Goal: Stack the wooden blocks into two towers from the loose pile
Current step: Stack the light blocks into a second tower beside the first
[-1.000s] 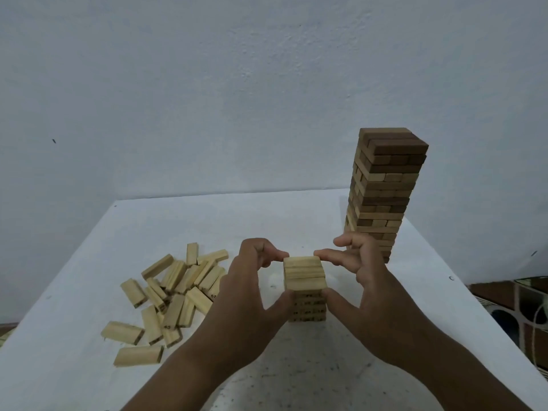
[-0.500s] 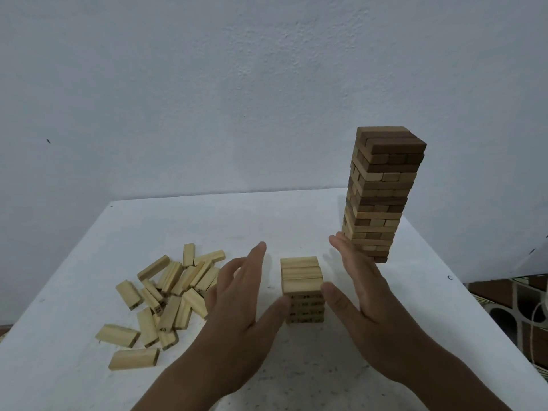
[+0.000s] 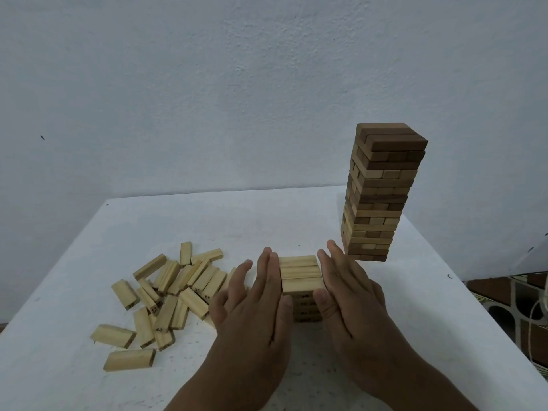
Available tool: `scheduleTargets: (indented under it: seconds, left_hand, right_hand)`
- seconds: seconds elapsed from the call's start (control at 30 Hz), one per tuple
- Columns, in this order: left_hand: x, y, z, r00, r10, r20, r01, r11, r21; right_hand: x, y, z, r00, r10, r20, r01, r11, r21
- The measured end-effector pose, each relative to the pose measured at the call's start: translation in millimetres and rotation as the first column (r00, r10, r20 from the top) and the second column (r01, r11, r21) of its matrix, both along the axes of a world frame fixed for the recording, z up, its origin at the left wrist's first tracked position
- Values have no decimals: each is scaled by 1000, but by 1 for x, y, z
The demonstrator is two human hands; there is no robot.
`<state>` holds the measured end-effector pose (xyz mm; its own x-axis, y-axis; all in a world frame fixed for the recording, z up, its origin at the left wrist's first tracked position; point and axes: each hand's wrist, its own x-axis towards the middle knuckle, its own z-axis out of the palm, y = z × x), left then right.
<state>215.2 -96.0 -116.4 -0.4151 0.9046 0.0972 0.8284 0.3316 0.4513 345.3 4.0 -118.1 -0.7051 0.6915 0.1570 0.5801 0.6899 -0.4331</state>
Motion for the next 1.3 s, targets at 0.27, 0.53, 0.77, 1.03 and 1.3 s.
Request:
scheduleTargets:
  seconds: [0.27, 0.53, 0.77, 1.03, 1.3]
  left_hand:
    - [1, 5, -2, 997, 37, -74, -36, 999, 14]
    - [-1, 5, -3, 996, 44, -80, -43, 999, 8]
    - [-2, 1, 3, 998, 55, 11, -55, 998, 5]
    - [-27, -15, 35, 977, 31, 212, -94, 952, 290]
    - [-62, -42, 52, 972, 76, 221, -150, 928, 341]
  right_hand:
    - [-1, 2, -3, 1000, 4, 18, -4, 1000, 9]
    - [-1, 3, -5, 1000, 5, 0, -5, 1000, -5]
    - [1, 4, -6, 1000, 25, 7, -25, 1000, -8]
    - [4, -1, 23, 963, 40, -266, -4, 991, 134]
    - [-32, -35, 44, 917, 236, -322, -171, 961, 219]
